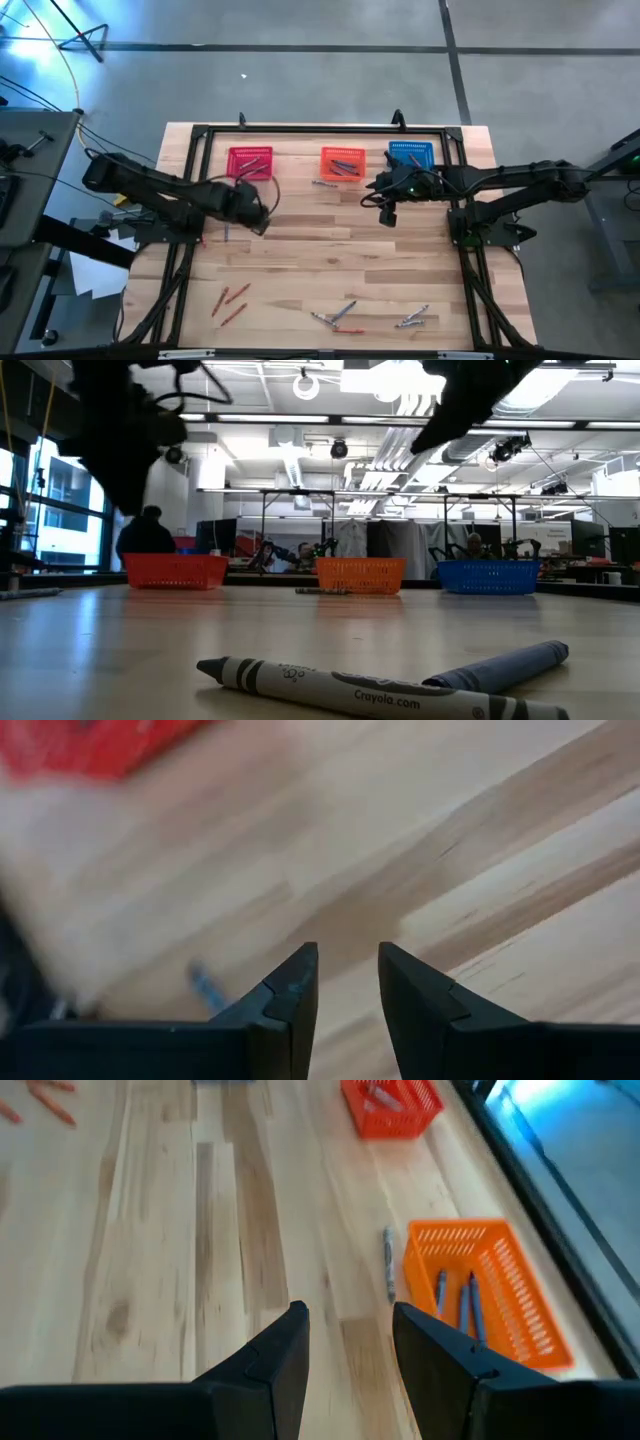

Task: Sort crayons
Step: Put the blue crayon into the orange bin

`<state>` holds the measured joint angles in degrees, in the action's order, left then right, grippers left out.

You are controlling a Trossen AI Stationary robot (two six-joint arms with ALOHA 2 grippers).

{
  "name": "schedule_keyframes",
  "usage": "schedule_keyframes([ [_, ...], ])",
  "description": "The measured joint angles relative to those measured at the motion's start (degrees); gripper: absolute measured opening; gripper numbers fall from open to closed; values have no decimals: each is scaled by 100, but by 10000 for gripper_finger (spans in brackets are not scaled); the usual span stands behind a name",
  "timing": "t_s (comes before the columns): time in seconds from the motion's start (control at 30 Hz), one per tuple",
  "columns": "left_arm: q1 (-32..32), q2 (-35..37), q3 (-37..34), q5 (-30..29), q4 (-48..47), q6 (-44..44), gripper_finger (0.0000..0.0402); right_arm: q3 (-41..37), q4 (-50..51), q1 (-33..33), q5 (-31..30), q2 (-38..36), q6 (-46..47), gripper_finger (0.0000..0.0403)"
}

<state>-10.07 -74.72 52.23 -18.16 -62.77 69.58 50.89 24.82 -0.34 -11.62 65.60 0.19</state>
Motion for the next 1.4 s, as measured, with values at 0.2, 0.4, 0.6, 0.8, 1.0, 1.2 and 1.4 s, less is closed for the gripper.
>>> schedule_keyframes([
  [0.2,-387,-2,-182,183,-200,1274,94,-538,-594,0,151,0,2,139],
  [0.4,-600,-4,-676,729,-212,2168,94,-872,-1039,0,471,0,2,139],
  [0.6,-730,-4,-1247,1229,-147,2603,94,-872,-1032,0,477,0,-2,139],
  [0.8,-730,-4,-1585,1281,372,2593,94,-872,-1053,0,479,0,-7,139],
  [1.0,-728,-4,-1922,1292,648,2640,94,-871,-1075,0,479,0,-11,139],
  [1.2,-630,11,-2311,1296,1277,2739,94,-870,-1106,0,479,0,-13,139],
  [1.4,-605,15,-2409,1324,1307,2737,88,-870,-1106,0,479,0,-12,139],
])
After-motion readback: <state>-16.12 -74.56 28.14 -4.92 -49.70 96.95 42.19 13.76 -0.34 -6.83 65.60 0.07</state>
